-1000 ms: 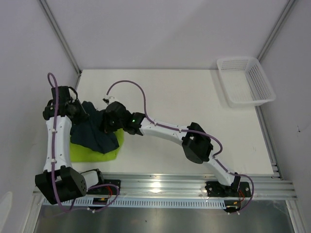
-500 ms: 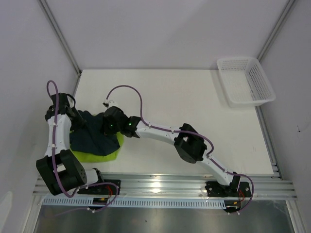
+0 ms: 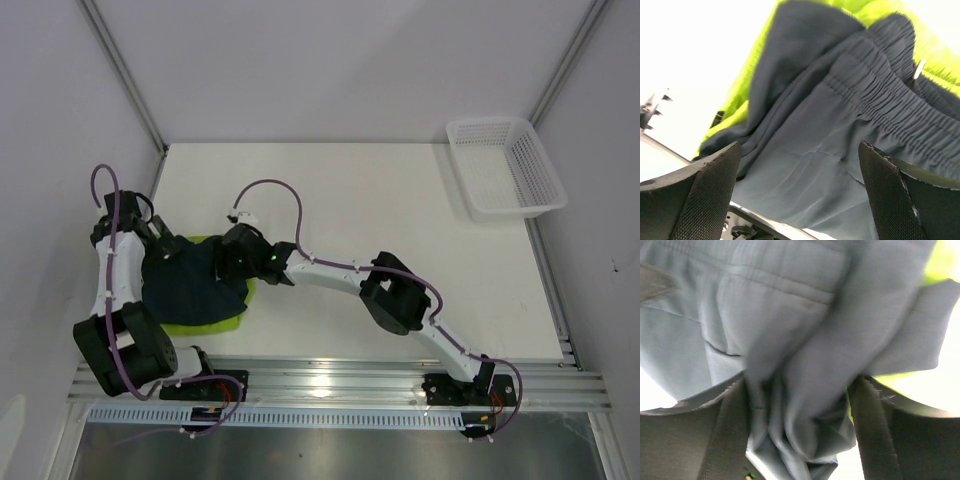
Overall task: Fold and stack the shorts
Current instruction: Neatly place the folded shorts to the corner
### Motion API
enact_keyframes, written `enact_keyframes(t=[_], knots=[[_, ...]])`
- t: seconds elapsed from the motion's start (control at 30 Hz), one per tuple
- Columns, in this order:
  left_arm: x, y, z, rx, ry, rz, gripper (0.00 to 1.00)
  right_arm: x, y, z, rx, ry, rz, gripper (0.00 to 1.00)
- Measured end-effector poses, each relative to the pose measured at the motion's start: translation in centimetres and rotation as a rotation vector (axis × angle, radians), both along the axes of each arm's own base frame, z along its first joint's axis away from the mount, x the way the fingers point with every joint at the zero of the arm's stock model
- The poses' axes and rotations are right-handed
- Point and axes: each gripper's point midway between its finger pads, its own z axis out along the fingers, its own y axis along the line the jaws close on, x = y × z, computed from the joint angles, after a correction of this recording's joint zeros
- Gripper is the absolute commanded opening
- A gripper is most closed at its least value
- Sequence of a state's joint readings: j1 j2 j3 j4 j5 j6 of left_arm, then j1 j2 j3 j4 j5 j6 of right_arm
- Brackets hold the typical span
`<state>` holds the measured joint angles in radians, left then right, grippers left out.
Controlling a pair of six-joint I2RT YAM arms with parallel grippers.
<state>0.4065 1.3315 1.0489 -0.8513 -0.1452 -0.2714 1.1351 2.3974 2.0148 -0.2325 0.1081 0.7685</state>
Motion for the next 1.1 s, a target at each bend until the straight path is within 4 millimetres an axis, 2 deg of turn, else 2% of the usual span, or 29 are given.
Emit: enact_keyframes(t=[0.07,0.27,0.37,0.5,0.53,0.57,0.6,0.63,0.7,0.77,0.83,0.9,1.03,1.1], knots=[[0.1,0.4,1.1,0.029,-0.022,0.009,0.99,0.4,-0.9,-0.2,-0.006,0.014,-0.019,0.84],[0.4,0.8,4.4,0.086,-0.125,0.017,0.99,1.4,-4.8,-0.4,-0.009,0.062,-0.065,0.89],[0.8,0.0,6.4,0.075,-0.211,-0.009,0.99,2.5,-6.3,1.0,0.022,0.066,-0.079,0.88],[1.5,-2.2,9.7,0.020,-0.368,-0.078,0.99,3.9,-7.3,4.6,0.104,0.055,-0.072,0.85],[1.6,-2.8,10.3,0.001,-0.403,-0.097,0.99,4.1,-7.5,5.8,0.135,0.050,-0.063,0.82],[1.8,-3.6,10.9,-0.024,-0.440,-0.119,0.99,4.3,-7.6,6.9,0.165,0.042,-0.052,0.71],[2.1,-4.4,11.5,-0.056,-0.478,-0.141,0.98,4.3,-7.6,8.1,0.200,0.032,-0.034,0.65],[2.6,-5.2,11.9,-0.090,-0.521,-0.165,0.97,4.1,-7.4,9.2,0.244,0.025,-0.009,0.53],[3.0,-6.9,11.8,-0.165,-0.574,-0.206,0.96,3.3,-6.6,11.3,0.336,0.021,0.058,0.38],[3.2,-8.5,10.6,-0.256,-0.591,-0.231,0.93,2.0,-5.4,13.2,0.431,0.036,0.148,0.21],[3.2,-9.6,9.3,-0.333,-0.589,-0.241,0.87,0.8,-4.4,14.5,0.512,0.048,0.236,0.12],[3.1,-10.3,8.5,-0.379,-0.587,-0.238,0.83,-0.3,-3.5,15.0,0.563,0.067,0.313,0.10],[3.1,-10.9,8.2,-0.415,-0.629,-0.220,0.75,-1.8,-1.8,14.2,0.620,0.129,0.419,0.00],[3.2,-10.7,8.0,-0.437,-0.668,-0.202,0.74,-2.3,-1.4,13.1,0.642,0.176,0.449,0.00]])
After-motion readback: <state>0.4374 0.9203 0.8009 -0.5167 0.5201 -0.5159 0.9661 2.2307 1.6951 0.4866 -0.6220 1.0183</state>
